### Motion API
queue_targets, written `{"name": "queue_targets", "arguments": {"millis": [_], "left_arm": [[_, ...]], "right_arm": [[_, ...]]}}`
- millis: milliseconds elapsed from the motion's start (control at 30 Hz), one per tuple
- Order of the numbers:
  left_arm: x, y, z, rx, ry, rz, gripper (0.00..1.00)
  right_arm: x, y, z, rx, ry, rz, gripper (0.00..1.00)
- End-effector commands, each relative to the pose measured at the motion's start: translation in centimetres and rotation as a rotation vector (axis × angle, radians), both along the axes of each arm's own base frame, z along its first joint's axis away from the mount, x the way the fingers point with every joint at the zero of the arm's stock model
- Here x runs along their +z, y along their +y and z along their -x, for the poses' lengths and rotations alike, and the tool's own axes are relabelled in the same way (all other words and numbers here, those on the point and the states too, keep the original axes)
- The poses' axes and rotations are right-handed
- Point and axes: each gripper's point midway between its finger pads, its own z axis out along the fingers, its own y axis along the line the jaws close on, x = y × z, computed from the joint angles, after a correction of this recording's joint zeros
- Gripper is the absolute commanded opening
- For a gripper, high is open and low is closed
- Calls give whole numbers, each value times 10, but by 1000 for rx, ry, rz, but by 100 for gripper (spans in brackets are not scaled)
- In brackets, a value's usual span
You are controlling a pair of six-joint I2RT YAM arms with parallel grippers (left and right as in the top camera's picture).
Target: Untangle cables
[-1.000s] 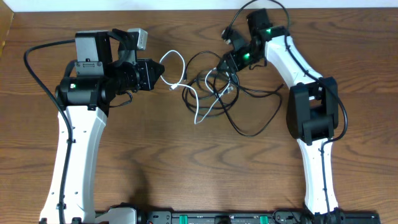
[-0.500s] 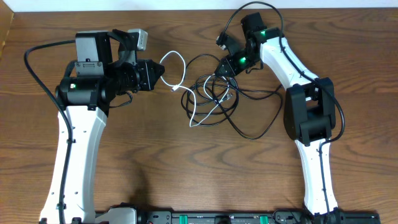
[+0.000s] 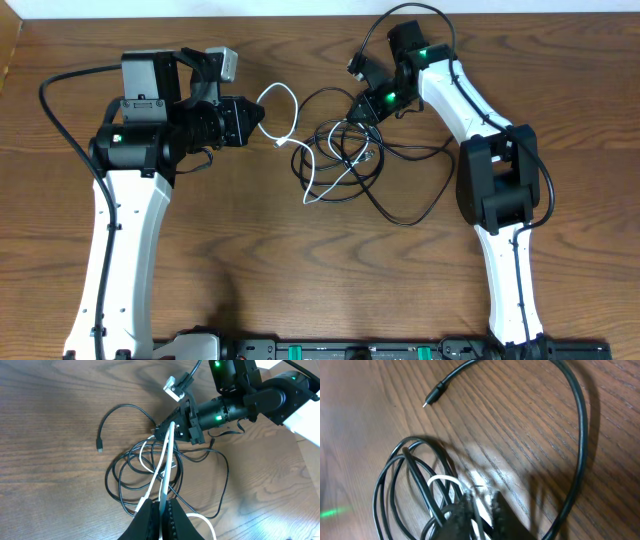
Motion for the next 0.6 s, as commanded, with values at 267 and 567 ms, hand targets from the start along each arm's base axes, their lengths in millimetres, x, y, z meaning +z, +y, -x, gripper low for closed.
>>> {"name": "queue_targets", "arguments": {"millis": [267, 567], "left_arm": [[3, 2, -7, 1, -32, -20, 8], [5, 11, -18, 45, -75, -67, 8]], "right_arm": [[75, -34, -8, -115, -145, 166, 1], [121, -76, 9, -365, -107, 336, 4]]}}
